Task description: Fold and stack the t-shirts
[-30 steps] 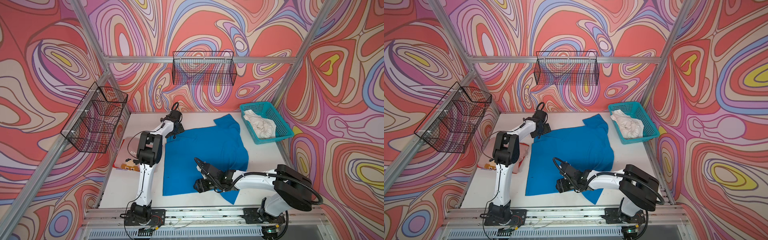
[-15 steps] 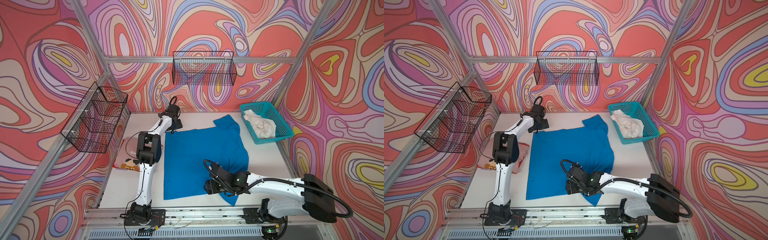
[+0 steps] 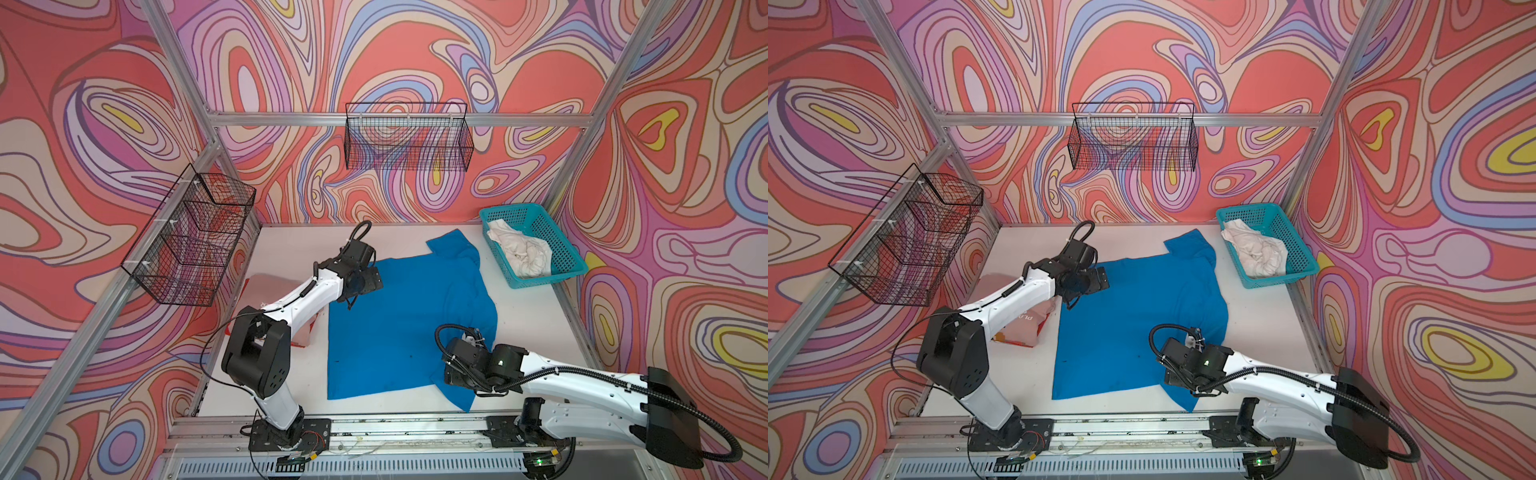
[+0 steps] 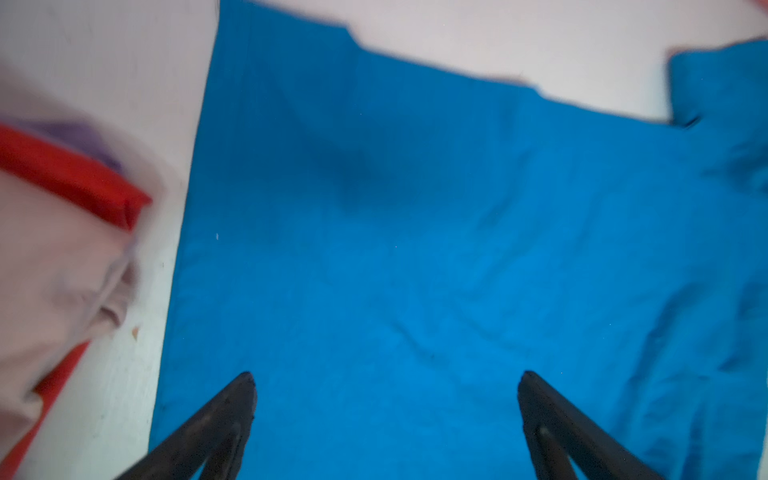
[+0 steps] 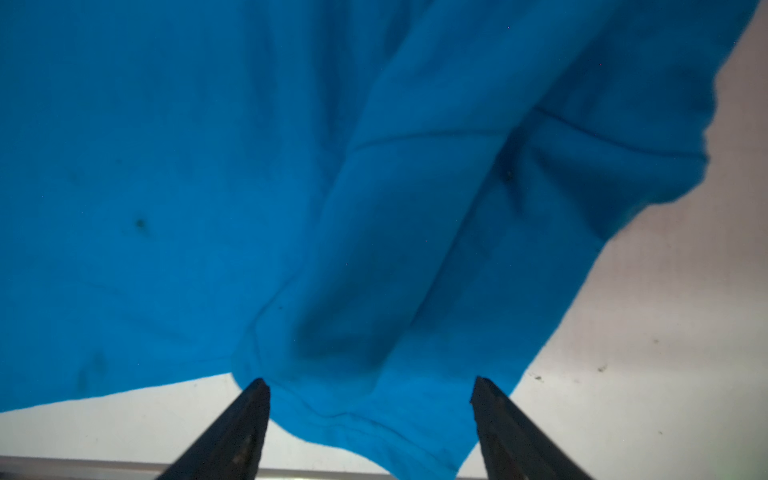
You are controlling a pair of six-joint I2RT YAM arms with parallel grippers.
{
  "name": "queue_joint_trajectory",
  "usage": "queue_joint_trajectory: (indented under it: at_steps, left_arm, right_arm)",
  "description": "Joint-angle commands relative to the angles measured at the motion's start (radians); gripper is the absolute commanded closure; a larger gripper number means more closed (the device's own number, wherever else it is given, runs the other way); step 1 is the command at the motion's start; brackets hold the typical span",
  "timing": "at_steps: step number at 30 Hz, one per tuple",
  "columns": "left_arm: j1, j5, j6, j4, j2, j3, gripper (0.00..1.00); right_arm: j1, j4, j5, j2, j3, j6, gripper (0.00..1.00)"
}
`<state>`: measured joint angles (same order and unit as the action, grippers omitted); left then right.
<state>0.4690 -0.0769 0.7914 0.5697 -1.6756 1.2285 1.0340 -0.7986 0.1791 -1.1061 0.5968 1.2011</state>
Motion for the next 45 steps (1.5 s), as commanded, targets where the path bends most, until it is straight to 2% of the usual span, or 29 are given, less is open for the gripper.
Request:
queue_joint_trajectory:
  at_steps: [1, 5, 10, 16, 21, 25, 28, 33, 38, 45]
  left_arm:
    - [0.017, 0.016, 0.122, -0.034, 0.067, -0.109, 0.00]
    - [0.041, 0.024, 0.167, -0.015, 0.101, -0.182, 0.00]
    - [0.052, 0.041, 0.195, -0.014, 0.078, -0.259, 0.00]
    - [0.048, 0.017, 0.172, -0.016, -0.009, -0.285, 0.00]
    - [0.004, 0.008, 0.136, -0.022, -0.078, -0.286, 0.00]
    - [-0.013, 0.005, 0.120, -0.034, -0.107, -0.278, 0.00]
    - [-0.013, -0.024, 0.108, -0.015, -0.125, -0.251, 0.00]
    - [-0.026, -0.024, 0.108, -0.021, -0.125, -0.240, 0.00]
    - [-0.076, -0.002, 0.112, -0.042, -0.106, -0.253, 0.00]
    - [-0.116, -0.006, 0.105, -0.044, -0.093, -0.251, 0.00]
  right_arm:
    - [-0.009, 0.054, -0.020, 0.003, -0.040, 0.105, 0.19]
    - [-0.030, 0.052, -0.021, -0.015, -0.073, 0.167, 0.19]
    - [-0.112, -0.010, -0.027, -0.028, -0.084, 0.188, 0.19]
    - [-0.204, -0.065, -0.033, -0.028, -0.105, 0.165, 0.20]
    - [-0.264, -0.157, -0.011, -0.019, -0.065, 0.120, 0.20]
    - [-0.290, -0.247, 0.031, 0.002, 0.003, 0.090, 0.20]
    - [-0.295, -0.251, 0.018, -0.003, 0.021, 0.073, 0.20]
    - [-0.296, -0.197, -0.029, -0.097, 0.037, 0.038, 0.20]
    - [-0.300, -0.235, 0.020, -0.273, 0.122, -0.010, 0.19]
    - [-0.431, -0.201, 0.000, -0.355, 0.079, -0.118, 0.21]
